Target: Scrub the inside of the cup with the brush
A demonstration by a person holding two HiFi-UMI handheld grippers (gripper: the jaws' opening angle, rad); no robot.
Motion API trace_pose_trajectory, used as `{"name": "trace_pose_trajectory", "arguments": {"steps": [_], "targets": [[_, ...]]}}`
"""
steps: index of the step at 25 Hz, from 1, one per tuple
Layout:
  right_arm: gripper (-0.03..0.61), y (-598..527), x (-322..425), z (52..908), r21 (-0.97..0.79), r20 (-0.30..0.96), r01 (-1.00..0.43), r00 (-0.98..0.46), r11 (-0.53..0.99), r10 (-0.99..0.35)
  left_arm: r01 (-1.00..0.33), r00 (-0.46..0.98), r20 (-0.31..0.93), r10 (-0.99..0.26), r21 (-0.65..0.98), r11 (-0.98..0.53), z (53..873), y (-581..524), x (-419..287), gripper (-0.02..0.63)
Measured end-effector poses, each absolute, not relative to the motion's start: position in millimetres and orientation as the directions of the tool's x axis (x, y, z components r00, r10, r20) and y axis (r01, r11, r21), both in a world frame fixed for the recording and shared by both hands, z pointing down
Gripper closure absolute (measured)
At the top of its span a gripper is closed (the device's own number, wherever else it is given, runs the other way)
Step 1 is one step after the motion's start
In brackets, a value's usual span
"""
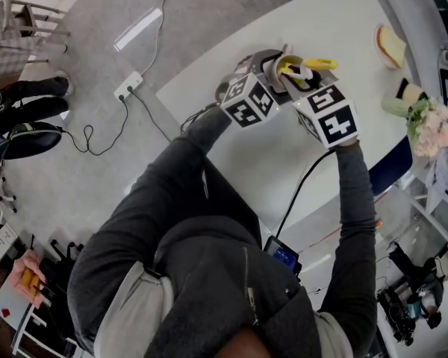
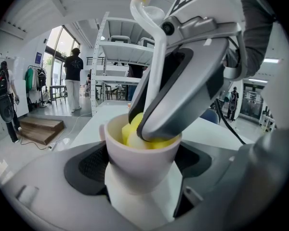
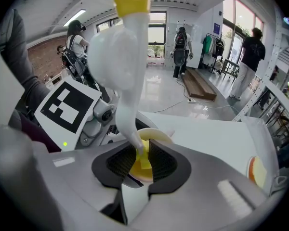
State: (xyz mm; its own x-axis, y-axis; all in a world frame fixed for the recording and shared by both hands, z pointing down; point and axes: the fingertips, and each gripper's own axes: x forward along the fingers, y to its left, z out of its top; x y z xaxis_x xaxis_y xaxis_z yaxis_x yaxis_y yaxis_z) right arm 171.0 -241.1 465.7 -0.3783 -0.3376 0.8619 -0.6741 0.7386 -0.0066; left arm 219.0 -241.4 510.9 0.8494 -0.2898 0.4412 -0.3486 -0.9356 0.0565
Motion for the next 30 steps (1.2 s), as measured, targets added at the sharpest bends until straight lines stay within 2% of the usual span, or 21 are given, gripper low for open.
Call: {"name": "trace_pose_trajectory", "arguments": {"steps": [30], "targets": [[0.494,-254,167,471,0.041,0.86,-0.681,-0.348,0.731,-0.372,-0.354,0.846,0.443,-0.296,0.051,-0.934,513,-242,218,0.184]]}}
